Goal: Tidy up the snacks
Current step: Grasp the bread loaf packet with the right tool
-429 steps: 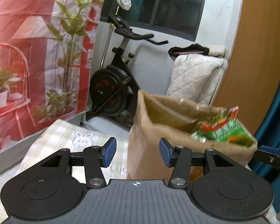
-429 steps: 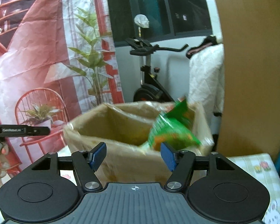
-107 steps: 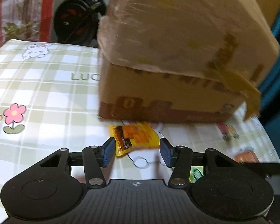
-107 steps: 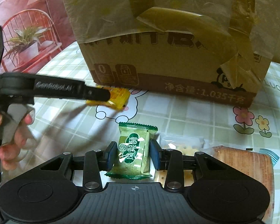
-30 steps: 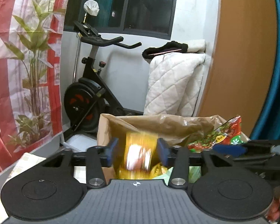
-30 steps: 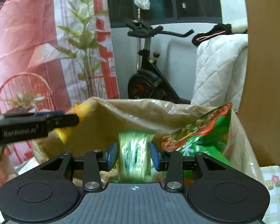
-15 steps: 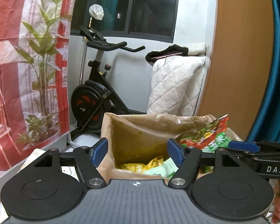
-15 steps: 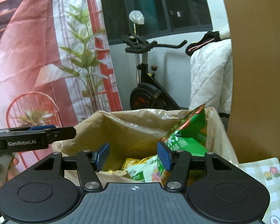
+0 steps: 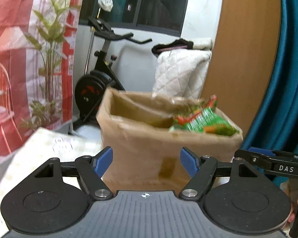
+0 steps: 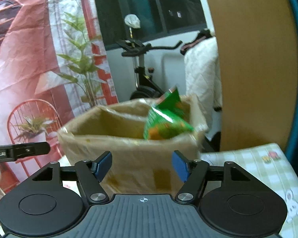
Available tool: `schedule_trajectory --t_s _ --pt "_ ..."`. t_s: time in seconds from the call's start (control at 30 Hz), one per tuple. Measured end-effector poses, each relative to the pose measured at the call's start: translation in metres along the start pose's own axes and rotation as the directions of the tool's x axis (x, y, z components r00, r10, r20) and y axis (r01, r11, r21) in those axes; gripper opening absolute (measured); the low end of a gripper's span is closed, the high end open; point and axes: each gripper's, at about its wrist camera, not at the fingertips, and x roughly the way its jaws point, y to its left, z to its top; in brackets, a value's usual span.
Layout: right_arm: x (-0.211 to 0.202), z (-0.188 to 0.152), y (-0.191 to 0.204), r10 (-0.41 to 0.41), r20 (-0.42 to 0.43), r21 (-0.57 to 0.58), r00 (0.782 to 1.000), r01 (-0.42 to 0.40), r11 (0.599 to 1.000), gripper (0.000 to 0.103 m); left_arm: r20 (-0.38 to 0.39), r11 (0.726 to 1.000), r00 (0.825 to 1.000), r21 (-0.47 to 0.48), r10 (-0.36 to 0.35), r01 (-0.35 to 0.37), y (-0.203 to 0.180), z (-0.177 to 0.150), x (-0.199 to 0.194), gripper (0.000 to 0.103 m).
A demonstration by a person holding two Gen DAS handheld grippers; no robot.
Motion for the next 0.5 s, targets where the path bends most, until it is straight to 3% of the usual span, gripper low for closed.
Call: schedule_trajectory --t_s 0.17,0.3,0.5 --pt "-0.003 -0.034 -0.010 -0.042 -0.054 0.002 0.998 0.042 0.999 0.070 -0.079 1.000 0.997 -0.009 -0.015 0.015 -0.006 -0.029 0.014 0.077" --pt "0.003 -0.065 -0.013 -0.066 -0.124 0.004 0.990 0.067 0.998 0.083 -0.136 1.000 0.991 -0.017 -0.014 0.012 -0.008 -0.050 0.027 0.076" --pt "0.028 -0.117 -0.010 -0.102 -0.272 0.009 0.957 0.108 0.994 0.088 -0.203 1.000 0.979 -0.029 -0.012 0.007 -0.005 -0.075 0.040 0.075"
